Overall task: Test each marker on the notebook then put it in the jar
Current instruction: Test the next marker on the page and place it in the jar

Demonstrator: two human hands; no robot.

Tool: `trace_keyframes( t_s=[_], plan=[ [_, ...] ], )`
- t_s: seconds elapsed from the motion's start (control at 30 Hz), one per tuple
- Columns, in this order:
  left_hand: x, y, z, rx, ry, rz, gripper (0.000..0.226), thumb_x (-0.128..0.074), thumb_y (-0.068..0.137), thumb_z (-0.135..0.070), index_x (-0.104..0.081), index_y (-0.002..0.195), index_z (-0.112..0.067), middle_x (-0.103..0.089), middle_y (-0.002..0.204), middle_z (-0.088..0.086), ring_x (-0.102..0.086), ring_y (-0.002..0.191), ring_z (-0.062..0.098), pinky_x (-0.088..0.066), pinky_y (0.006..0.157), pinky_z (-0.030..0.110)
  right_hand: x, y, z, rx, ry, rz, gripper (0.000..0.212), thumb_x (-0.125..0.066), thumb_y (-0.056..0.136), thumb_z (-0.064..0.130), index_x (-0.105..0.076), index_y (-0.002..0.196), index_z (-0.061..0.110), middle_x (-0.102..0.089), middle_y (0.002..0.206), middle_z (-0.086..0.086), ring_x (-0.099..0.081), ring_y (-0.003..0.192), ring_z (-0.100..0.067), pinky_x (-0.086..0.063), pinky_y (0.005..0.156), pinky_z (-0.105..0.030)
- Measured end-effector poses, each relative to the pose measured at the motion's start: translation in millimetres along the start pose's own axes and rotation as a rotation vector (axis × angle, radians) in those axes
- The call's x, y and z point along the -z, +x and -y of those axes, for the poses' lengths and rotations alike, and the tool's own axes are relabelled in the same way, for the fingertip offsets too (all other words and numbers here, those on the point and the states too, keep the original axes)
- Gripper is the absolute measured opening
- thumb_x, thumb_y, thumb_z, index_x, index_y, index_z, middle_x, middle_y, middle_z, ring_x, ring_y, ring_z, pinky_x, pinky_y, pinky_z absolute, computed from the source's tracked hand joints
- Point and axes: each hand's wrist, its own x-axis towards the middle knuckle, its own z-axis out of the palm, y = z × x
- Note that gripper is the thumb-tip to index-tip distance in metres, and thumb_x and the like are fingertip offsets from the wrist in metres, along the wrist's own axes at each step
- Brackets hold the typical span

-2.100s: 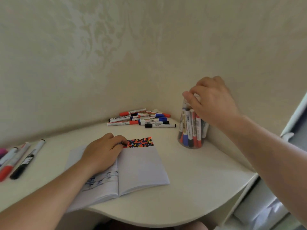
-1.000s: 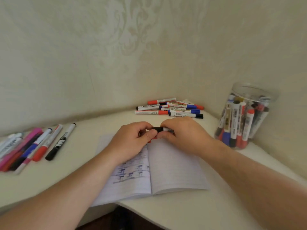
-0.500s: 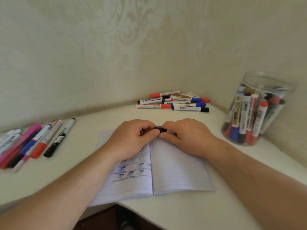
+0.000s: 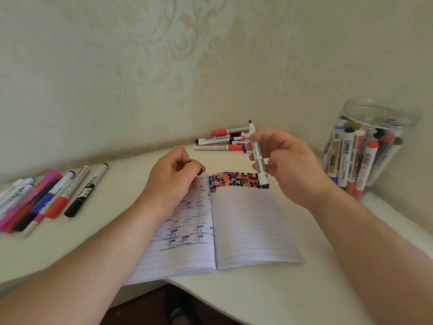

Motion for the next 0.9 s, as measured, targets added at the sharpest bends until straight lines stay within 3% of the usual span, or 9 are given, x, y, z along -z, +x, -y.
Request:
trace_keyframes(
  t_s=[0.1,0.17,0.23,0.3,0.4,0.47,0.57,0.73,0.9],
  plan=[
    [0,0,5,-0.048,0.165,0.014,0.019,-0.058,0.086,-0.011,-0.053,0.078,-0.027,-0.061,0.065,-0.005,-0.047,0.057,0.014,-0.038,0.058,0.031,-1,-1,-1,-0.017,0.211,0.043,0.049,-0.052,0.095,-0.023,-0.070,0.115,0.017,-0.076,0.093,0.001,-0.067,0.082,-0.015,-0.059,0.076,-0.033],
    [-1,1,7,-0.055,0.287,0.089,0.023,-0.054,0.092,-0.012,-0.059,0.090,-0.034,-0.051,0.061,-0.010,-0.043,0.055,0.012,-0.038,0.055,0.028,-6,-3,-5,-0.026,0.156,0.066,0.025,-0.072,0.095,0.003,-0.072,0.106,0.025,-0.071,0.082,0.005,-0.062,0.075,-0.012,-0.054,0.068,-0.029],
    [-4,2,5,-0.082,0.457,0.206,0.015,-0.061,0.092,-0.025,-0.063,0.092,-0.040,-0.057,0.063,-0.014,-0.048,0.057,0.007,-0.038,0.058,0.028,-13,-4,-7,-0.037,0.142,0.111,0.009,-0.075,0.095,0.024,-0.070,0.087,0.025,-0.061,0.072,-0.001,-0.053,0.064,-0.013,-0.044,0.057,-0.025],
    [-4,3,-3,-0.087,0.651,0.320,0.013,-0.073,0.084,-0.046,-0.063,0.092,-0.046,-0.061,0.070,-0.015,-0.055,0.067,0.003,-0.040,0.063,0.028,-20,-3,-8,-0.077,0.136,0.122,0.019,-0.065,0.102,0.021,-0.061,0.084,0.020,-0.051,0.061,-0.003,-0.044,0.053,-0.013,-0.033,0.048,-0.024],
    [1,5,-13,-0.074,0.913,0.458,0.042,-0.075,0.072,-0.072,-0.059,0.107,-0.055,-0.058,0.089,-0.024,-0.056,0.085,0.002,-0.045,0.074,0.028,-24,-2,-12,-0.125,0.043,0.136,0.020,-0.058,0.097,0.000,-0.054,0.090,0.018,-0.043,0.055,-0.002,-0.037,0.047,-0.014,-0.026,0.045,-0.025],
    [4,3,-13,-0.071,1.021,0.447,0.059,-0.068,0.067,-0.086,-0.055,0.118,-0.060,-0.059,0.106,-0.027,-0.057,0.099,0.006,-0.048,0.083,0.031,-25,-3,-15,-0.133,-0.088,0.135,0.021,-0.065,0.092,-0.001,-0.056,0.082,0.015,-0.047,0.056,-0.002,-0.040,0.048,-0.013,-0.029,0.045,-0.025],
    [4,-1,-9,-0.087,1.033,0.399,0.065,-0.064,0.062,-0.092,-0.052,0.120,-0.064,-0.061,0.122,-0.026,-0.055,0.104,0.007,-0.046,0.082,0.032,-30,-2,-20,-0.149,-0.318,0.051,0.022,-0.074,0.087,0.011,-0.059,0.071,0.016,-0.056,0.054,0.001,-0.046,0.046,-0.007,-0.035,0.046,-0.022],
    [4,-5,-9,-0.093,1.024,0.364,0.064,-0.065,0.063,-0.091,-0.056,0.120,-0.062,-0.059,0.112,-0.026,-0.051,0.100,0.006,-0.039,0.076,0.031,-35,0,-23,-0.175,-0.351,-0.044,0.020,-0.076,0.086,0.015,-0.060,0.073,0.013,-0.071,0.065,-0.012,-0.060,0.049,-0.012,-0.046,0.045,-0.023],
    [4,-4,-7,-0.103,1.029,0.345,0.064,-0.063,0.062,-0.091,-0.056,0.119,-0.062,-0.056,0.100,-0.026,-0.052,0.097,0.007,-0.036,0.072,0.031,-39,2,-23,-0.184,-0.400,-0.031,0.023,-0.077,0.086,0.015,-0.059,0.081,0.000,-0.073,0.073,-0.019,-0.065,0.052,-0.015,-0.053,0.050,-0.026]
  ],
)
